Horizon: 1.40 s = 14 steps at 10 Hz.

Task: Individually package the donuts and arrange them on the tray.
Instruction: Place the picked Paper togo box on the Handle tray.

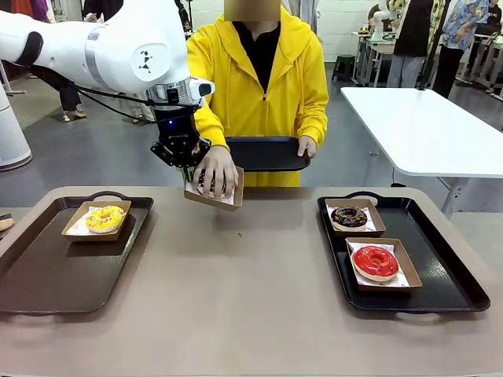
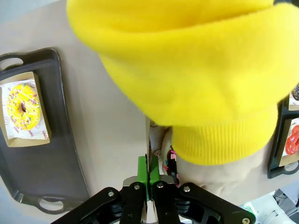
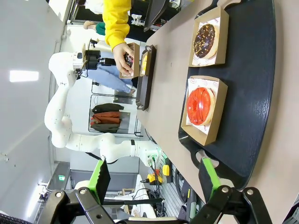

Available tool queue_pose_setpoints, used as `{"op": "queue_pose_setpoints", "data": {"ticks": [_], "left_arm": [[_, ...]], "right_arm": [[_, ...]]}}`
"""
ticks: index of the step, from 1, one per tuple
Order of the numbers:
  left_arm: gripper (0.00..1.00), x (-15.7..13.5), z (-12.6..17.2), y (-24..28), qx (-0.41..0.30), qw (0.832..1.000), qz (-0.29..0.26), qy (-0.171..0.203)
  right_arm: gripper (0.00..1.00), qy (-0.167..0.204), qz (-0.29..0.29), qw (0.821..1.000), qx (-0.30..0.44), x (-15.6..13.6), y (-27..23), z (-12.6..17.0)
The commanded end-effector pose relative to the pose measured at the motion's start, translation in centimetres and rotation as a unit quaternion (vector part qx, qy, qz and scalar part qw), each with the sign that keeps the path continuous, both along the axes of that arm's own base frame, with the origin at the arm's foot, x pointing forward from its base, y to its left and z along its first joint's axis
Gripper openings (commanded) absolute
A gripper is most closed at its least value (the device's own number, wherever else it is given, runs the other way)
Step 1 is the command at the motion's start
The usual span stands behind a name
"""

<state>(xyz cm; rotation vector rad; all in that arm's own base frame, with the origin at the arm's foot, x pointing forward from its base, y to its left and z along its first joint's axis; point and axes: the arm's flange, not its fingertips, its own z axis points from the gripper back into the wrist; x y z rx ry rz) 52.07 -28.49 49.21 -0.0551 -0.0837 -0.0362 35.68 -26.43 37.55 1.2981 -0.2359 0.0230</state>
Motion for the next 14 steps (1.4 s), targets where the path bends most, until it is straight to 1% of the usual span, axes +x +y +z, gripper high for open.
{"op": "queue_pose_setpoints", "data": {"ticks": [1, 5, 6, 7, 8, 9, 10, 11, 12, 13, 14], "left_arm": [[0.00, -0.6, 0.0, 0.1, -0.001, 1.000, 0.009, -0.006], [0.00, -0.6, 0.0, 0.1, -0.001, 1.000, 0.009, -0.006], [0.01, 0.0, 0.0, 0.0, 0.000, 1.000, 0.000, 0.000], [0.01, -1.2, 1.2, 1.9, -0.021, 0.999, -0.034, -0.013], [0.01, -2.5, 2.6, 4.1, -0.038, 0.998, -0.044, -0.019], [0.01, -4.2, 3.2, 6.5, -0.033, 0.998, -0.048, -0.014], [0.01, -6.1, 3.7, 9.2, -0.036, 0.998, -0.041, -0.019], [0.01, -7.9, 3.9, 12.2, -0.039, 0.998, -0.036, -0.019], [0.01, -9.2, 3.6, 13.8, -0.038, 0.999, -0.033, -0.017], [0.01, -10.2, 3.3, 16.3, -0.039, 0.999, -0.032, -0.010], [0.01, -11.0, 2.8, 18.3, -0.037, 0.999, -0.020, -0.009]], "right_arm": [[1.00, 0.003, 0.000, 1.000, 0.003, 0.0, 0.0, 0.0], [1.00, 0.003, 0.000, 1.000, 0.003, 0.0, 0.0, 0.0], [1.00, 0.003, 0.000, 1.000, 0.003, 0.0, 0.0, 0.0], [1.00, 0.003, 0.000, 1.000, 0.003, 0.0, 0.0, 0.0], [1.00, 0.003, 0.000, 1.000, 0.003, 0.0, 0.0, 0.0], [1.00, 0.003, 0.000, 1.000, 0.003, 0.0, 0.0, 0.0], [1.00, 0.003, 0.000, 1.000, 0.003, 0.0, 0.0, 0.0], [1.00, 0.003, 0.000, 1.000, 0.003, 0.0, 0.0, 0.0], [1.00, 0.003, 0.000, 1.000, 0.003, 0.0, 0.0, 0.0], [1.00, 0.003, 0.000, 1.000, 0.003, 0.0, 0.0, 0.0], [1.00, 0.003, 0.000, 1.000, 0.003, 0.0, 0.0, 0.0]]}}
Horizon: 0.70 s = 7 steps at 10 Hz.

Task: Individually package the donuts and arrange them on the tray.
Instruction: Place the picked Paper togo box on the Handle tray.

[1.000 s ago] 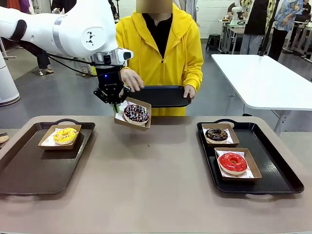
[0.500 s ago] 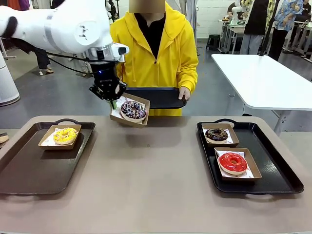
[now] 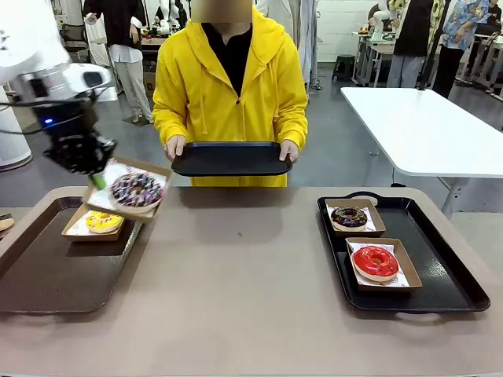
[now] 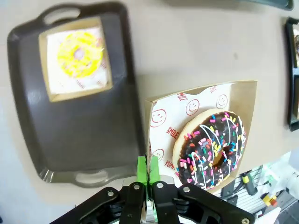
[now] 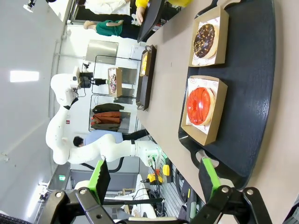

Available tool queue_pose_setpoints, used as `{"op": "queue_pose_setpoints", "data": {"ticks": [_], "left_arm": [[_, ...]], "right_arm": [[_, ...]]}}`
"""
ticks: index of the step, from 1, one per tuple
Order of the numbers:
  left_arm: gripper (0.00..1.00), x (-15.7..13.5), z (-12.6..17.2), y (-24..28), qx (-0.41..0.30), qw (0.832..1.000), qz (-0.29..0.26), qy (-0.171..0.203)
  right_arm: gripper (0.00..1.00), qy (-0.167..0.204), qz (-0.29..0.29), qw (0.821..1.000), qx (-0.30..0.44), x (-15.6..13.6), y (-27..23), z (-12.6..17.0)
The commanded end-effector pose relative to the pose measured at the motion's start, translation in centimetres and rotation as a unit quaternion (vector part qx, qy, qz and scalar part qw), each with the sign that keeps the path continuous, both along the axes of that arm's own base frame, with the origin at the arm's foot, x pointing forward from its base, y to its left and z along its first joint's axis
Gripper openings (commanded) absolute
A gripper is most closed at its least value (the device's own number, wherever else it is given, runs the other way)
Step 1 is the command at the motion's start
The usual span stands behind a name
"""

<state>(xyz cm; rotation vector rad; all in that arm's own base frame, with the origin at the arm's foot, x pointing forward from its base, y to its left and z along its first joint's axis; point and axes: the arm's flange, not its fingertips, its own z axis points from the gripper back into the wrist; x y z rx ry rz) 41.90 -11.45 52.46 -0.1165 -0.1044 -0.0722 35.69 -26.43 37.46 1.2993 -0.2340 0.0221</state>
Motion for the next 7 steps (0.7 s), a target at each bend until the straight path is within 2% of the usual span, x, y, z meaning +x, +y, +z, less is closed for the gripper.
{"op": "queue_pose_setpoints", "data": {"ticks": [1, 3, 7], "left_arm": [[0.01, -1.7, -1.1, 3.2, -0.011, 1.000, 0.012, 0.006], [0.01, -2.3, -2.8, 6.3, -0.009, 0.999, 0.025, 0.021], [0.01, -1.9, -5.5, 10.0, 0.005, 0.999, 0.027, 0.034]], "right_arm": [[1.00, 0.002, 0.000, 1.000, 0.002, -0.1, 0.0, 0.1], [1.00, 0.002, 0.000, 1.000, 0.002, -0.1, 0.0, 0.1], [1.00, 0.002, 0.000, 1.000, 0.002, -0.1, 0.0, 0.1]]}}
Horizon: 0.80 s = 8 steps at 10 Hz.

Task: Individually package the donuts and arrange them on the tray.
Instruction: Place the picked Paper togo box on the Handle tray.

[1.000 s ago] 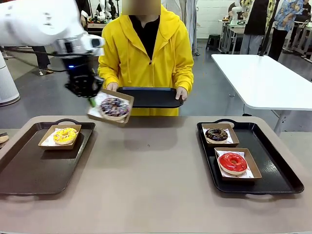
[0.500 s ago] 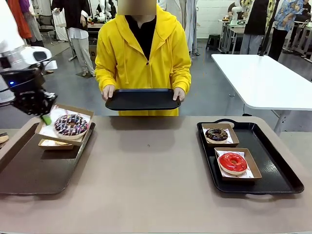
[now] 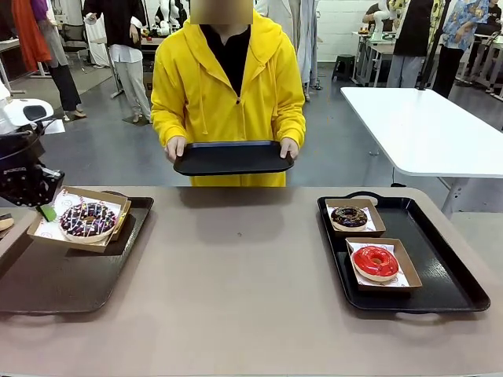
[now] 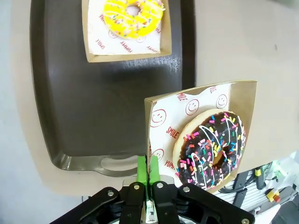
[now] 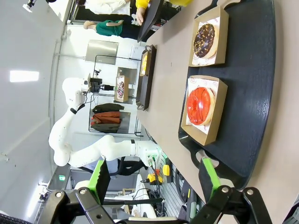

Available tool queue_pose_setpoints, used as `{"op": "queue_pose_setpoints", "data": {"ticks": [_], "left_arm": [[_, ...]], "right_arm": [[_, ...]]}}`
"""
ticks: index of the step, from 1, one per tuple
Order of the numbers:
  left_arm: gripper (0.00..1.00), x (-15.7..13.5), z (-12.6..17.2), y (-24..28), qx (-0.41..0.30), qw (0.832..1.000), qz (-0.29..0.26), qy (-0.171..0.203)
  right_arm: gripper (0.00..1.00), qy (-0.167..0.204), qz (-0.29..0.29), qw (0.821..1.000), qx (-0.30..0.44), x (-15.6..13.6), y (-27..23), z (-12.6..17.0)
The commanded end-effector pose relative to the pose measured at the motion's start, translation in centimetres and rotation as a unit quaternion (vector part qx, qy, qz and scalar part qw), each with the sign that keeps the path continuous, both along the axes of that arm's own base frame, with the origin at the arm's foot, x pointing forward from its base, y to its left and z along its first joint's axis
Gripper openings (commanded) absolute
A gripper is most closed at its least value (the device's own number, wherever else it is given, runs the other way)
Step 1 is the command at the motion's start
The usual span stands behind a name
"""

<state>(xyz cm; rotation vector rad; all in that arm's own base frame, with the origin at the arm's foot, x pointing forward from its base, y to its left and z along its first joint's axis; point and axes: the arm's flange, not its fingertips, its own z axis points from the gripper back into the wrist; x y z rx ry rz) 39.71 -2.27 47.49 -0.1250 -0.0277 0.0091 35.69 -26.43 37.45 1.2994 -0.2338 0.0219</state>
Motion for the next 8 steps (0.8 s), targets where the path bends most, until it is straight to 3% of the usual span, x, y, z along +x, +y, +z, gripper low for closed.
{"op": "queue_pose_setpoints", "data": {"ticks": [1, 8], "left_arm": [[0.01, 0.47, -0.72, 0.85, 0.014, 1.000, -0.014, -0.006], [0.01, 0.00, 0.00, 0.00, 0.000, 1.000, 0.000, 0.000]], "right_arm": [[1.00, 0.002, 0.000, 1.000, 0.002, -0.06, 0.02, 0.08], [1.00, 0.002, 0.000, 1.000, 0.002, -0.06, 0.02, 0.08]]}}
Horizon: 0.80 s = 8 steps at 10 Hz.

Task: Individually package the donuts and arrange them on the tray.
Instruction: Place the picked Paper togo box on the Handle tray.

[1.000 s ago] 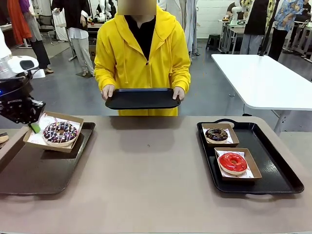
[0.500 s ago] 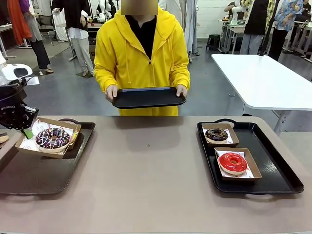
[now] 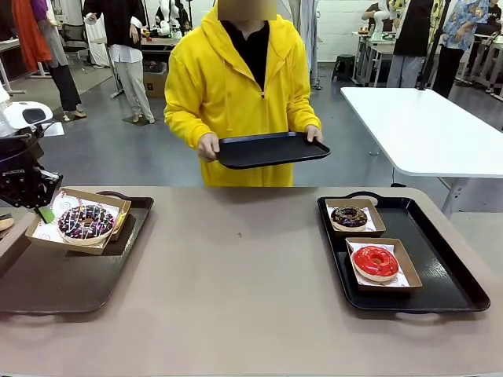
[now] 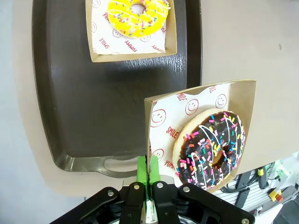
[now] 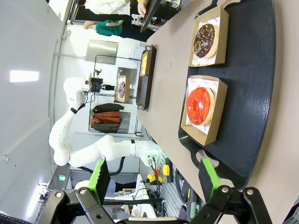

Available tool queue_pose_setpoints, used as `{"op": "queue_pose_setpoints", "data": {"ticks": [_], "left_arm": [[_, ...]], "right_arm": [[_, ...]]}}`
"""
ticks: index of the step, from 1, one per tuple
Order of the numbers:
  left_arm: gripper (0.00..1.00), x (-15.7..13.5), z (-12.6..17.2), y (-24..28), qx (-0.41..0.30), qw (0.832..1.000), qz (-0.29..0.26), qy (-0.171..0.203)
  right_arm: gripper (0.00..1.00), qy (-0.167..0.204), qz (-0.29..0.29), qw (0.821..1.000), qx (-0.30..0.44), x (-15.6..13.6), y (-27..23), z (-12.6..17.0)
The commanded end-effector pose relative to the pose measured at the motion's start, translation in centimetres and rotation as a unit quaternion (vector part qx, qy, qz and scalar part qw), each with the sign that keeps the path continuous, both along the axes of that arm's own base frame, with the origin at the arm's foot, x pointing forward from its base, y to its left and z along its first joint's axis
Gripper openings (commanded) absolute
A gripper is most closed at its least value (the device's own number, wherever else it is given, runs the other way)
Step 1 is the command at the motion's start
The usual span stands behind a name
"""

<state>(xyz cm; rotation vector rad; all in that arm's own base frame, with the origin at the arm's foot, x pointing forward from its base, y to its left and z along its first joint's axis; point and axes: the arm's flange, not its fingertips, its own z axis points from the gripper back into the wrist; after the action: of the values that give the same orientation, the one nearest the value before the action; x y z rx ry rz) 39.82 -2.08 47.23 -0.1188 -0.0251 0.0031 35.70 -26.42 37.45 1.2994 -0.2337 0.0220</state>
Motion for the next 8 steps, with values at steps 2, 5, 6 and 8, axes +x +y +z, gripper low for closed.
{"op": "queue_pose_setpoints", "data": {"ticks": [2, 5, 6, 8], "left_arm": [[0.01, -0.1, -0.9, 1.0, -0.012, 1.000, -0.002, 0.009], [0.01, -0.7, -3.8, 3.1, -0.015, 1.000, -0.016, 0.022], [0.01, -1.0, -4.9, 3.6, -0.004, 1.000, -0.013, 0.027], [0.01, -1.5, -6.6, 4.9, 0.012, 0.999, -0.010, 0.034]], "right_arm": [[1.00, 0.002, 0.000, 1.000, 0.002, -0.1, 0.0, 0.1], [1.00, 0.002, 0.000, 1.000, 0.002, -0.1, 0.0, 0.1], [1.00, 0.002, 0.000, 1.000, 0.002, -0.1, 0.0, 0.1], [1.00, 0.002, 0.000, 1.000, 0.002, -0.1, 0.0, 0.1]]}}
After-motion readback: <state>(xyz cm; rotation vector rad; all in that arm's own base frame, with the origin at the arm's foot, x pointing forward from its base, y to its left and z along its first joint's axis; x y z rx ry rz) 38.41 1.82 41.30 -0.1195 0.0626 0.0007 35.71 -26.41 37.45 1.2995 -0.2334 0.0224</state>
